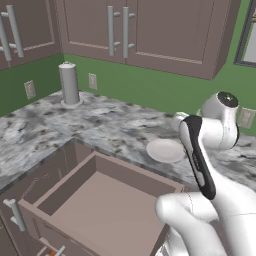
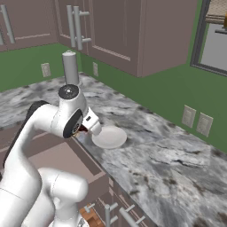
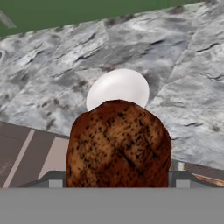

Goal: Pick up the knife from the drawer and place it on the cutting board. Then place the meat from the plate to the cutting board.

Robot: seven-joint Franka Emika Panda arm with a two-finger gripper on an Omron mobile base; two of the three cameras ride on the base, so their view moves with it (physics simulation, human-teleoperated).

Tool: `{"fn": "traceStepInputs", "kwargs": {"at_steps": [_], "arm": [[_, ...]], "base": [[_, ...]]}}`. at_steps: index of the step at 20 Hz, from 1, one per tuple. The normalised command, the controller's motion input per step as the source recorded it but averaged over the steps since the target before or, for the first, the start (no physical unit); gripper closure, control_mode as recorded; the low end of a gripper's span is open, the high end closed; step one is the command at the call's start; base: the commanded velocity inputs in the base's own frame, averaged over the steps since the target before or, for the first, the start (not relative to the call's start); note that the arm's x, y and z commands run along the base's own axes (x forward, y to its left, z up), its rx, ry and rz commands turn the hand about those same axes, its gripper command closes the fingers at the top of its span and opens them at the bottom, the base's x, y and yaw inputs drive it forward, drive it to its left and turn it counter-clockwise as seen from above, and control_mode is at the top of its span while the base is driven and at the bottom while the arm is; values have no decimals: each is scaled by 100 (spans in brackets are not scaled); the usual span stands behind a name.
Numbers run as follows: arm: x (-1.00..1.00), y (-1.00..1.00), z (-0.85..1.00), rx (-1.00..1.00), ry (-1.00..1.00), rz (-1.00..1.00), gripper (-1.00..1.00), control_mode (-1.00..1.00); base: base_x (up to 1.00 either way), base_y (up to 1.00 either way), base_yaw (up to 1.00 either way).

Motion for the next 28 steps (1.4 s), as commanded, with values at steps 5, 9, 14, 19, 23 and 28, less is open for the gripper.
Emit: {"fn": "traceStepInputs", "kwargs": {"at_steps": [5, 9, 14, 19, 23, 28], "arm": [[-55, 15, 25, 0, -34, 4, 100, -100], [-57, 8, 27, 0, -27, 2, 100, -100], [-46, 0, 44, 0, -25, 1, 100, -100], [0, 0, 0, 0, 0, 0, 100, 100], [0, 0, 0, 0, 0, 0, 100, 100], [0, 0, 0, 0, 0, 0, 100, 100]], "base": [[0, 0, 0], [0, 0, 0], [0, 0, 0], [-68, -3, 0], [-100, -81, 0], [-100, -100, -2]]}}
